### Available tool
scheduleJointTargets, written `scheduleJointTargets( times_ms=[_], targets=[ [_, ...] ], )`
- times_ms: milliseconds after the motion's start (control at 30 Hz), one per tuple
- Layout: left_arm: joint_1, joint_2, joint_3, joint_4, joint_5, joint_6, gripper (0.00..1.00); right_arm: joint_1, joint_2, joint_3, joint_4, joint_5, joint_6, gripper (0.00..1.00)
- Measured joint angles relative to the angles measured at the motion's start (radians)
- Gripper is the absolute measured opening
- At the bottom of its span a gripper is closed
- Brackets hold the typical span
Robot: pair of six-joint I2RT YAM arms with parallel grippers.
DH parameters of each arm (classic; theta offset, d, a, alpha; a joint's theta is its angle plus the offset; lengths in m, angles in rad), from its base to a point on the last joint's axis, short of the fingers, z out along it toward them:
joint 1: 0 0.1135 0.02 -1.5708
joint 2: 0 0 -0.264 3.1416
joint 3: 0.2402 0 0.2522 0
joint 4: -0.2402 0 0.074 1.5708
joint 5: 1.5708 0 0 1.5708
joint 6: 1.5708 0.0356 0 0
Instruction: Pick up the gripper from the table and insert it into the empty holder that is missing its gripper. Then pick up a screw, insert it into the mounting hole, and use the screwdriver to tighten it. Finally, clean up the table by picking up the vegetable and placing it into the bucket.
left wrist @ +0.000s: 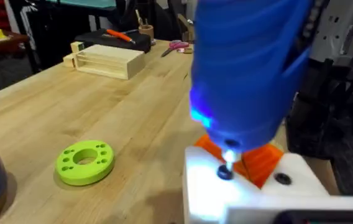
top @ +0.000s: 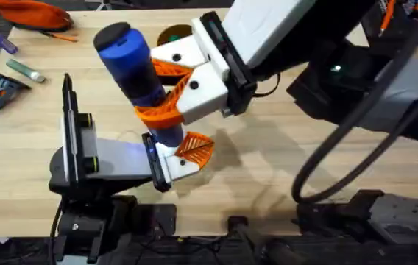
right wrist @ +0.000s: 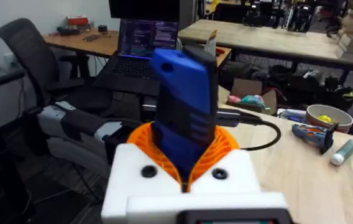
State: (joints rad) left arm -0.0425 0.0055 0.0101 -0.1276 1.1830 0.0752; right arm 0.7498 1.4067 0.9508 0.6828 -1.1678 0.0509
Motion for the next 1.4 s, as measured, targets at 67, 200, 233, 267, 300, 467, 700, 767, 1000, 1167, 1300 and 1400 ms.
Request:
scheduleJointTargets(
  times_ms=[67, 200, 233, 267, 300, 467, 700, 767, 1000, 1167, 1300, 1400],
  targets=[
    [0.0, 0.0, 0.0, 0.0, -0.001, 0.0, 0.016, 0.0, 0.006, 0.0, 0.006, 0.001, 0.001, 0.026],
    [0.0, 0.0, 0.0, 0.0, -0.001, 0.0, 0.016, 0.0, 0.007, 0.0, 0.002, 0.0, -0.007, 0.026],
    [0.0, 0.0, 0.0, 0.0, -0.001, 0.0, 0.016, 0.0, 0.01, 0.0, 0.002, 0.0, -0.007, 0.026],
    [0.0, 0.0, 0.0, 0.0, -0.001, 0.0, 0.016, 0.001, 0.011, 0.0, 0.003, 0.0, -0.01, 0.026],
    [0.0, 0.0, 0.0, 0.0, -0.001, 0.0, 0.016, 0.001, 0.011, 0.0, 0.002, 0.0, -0.011, 0.026],
    [0.0, 0.0, 0.0, 0.0, -0.001, 0.0, 0.016, 0.001, 0.011, 0.0, 0.019, 0.0, -0.025, 0.026],
    [0.0, 0.0, 0.0, 0.0, -0.001, 0.0, 0.016, 0.003, 0.014, 0.0, 0.109, 0.0, -0.011, 0.026],
    [0.0, 0.0, 0.0, 0.0, -0.001, 0.0, 0.016, 0.003, 0.014, 0.0, 0.136, 0.0, 0.008, 0.026],
    [0.0, 0.0, 0.0, 0.0, -0.001, 0.0, 0.016, 0.002, 0.014, 0.0, 0.163, -0.001, 0.072, 0.026],
    [0.0, 0.0, 0.0, 0.0, -0.001, 0.0, 0.016, -0.013, 0.014, 0.0, 0.162, -0.013, 0.1, 0.026],
    [0.0, 0.0, 0.0, 0.0, -0.001, 0.0, 0.016, -0.029, 0.013, 0.0, 0.142, -0.026, 0.111, 0.026],
    [0.0, 0.0, 0.0, 0.0, -0.001, 0.0, 0.016, -0.036, 0.013, 0.0, 0.138, -0.034, 0.114, 0.026]
  ],
)
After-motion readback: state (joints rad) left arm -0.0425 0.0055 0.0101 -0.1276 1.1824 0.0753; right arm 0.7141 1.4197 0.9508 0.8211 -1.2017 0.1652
